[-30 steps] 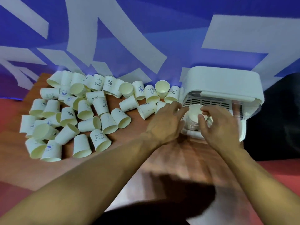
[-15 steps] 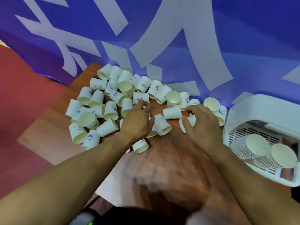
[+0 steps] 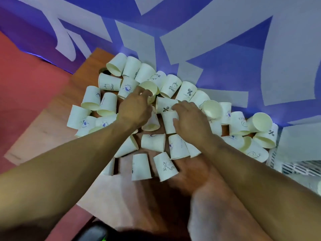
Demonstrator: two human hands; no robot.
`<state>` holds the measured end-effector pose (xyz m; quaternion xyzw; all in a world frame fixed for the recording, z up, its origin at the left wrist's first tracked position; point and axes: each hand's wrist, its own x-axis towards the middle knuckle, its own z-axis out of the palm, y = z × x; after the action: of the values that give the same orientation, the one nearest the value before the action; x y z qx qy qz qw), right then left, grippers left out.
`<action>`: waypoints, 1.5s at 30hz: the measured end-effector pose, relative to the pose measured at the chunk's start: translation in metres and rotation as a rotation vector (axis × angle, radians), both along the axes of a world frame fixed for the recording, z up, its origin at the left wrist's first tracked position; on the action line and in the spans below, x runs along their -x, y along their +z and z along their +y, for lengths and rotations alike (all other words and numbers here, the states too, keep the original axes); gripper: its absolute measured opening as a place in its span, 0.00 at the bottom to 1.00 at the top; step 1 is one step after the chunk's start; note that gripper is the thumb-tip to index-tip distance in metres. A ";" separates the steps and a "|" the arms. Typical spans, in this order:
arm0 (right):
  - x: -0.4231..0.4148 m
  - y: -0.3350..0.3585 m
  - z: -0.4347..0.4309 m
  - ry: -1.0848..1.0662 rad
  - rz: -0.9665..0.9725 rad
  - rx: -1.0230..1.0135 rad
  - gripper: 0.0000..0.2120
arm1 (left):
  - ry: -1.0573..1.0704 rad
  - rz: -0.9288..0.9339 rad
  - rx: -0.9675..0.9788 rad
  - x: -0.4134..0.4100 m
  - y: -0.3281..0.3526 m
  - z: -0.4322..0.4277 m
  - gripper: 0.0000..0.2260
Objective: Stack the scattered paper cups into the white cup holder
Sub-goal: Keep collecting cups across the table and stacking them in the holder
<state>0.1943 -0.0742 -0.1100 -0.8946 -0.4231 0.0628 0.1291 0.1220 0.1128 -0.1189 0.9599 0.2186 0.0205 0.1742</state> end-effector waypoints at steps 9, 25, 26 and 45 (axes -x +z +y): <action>-0.028 -0.028 0.093 0.404 -0.184 0.365 0.13 | -0.078 0.168 -0.006 -0.039 -0.038 0.036 0.15; -0.032 0.032 0.044 0.086 -0.285 0.421 0.12 | -0.086 -0.109 -0.150 -0.024 0.005 0.011 0.09; -0.030 0.039 0.034 0.062 -0.306 0.387 0.12 | -0.097 -0.127 -0.195 -0.023 0.014 0.006 0.08; 0.055 0.133 -0.230 -0.383 -0.567 -0.111 0.03 | -0.539 -0.443 -0.257 0.006 0.128 -0.245 0.06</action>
<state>0.1396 -0.3037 0.0234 -0.9313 -0.2693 -0.2367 0.0643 0.1161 -0.1323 0.0090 0.9693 -0.0893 0.2086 0.0947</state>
